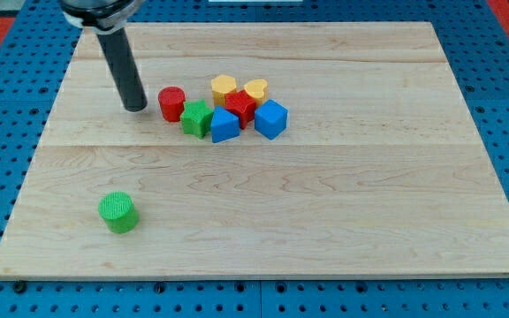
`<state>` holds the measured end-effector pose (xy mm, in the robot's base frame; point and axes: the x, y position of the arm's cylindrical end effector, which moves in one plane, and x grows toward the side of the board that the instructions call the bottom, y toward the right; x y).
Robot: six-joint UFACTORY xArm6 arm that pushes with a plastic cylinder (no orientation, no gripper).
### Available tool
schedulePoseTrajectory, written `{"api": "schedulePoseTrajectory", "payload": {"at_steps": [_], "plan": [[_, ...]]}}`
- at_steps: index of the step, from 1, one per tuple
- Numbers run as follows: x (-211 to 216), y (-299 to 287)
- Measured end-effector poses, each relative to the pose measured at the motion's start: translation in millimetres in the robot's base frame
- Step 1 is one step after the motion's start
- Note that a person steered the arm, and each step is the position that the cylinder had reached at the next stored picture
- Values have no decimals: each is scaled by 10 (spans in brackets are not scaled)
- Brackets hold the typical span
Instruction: Push the green circle closer to the blue cube
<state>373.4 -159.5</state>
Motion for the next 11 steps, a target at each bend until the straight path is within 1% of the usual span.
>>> {"api": "schedulePoseTrajectory", "payload": {"at_steps": [2,3,4,5,6,7,8,9,10,11], "plan": [[0,450],[255,-351],[1059,-1144],[1764,-1036],[1779,-307],[1766,545],[1703,1100],[1607,1818],[1626,2358],[1610,2557]]}}
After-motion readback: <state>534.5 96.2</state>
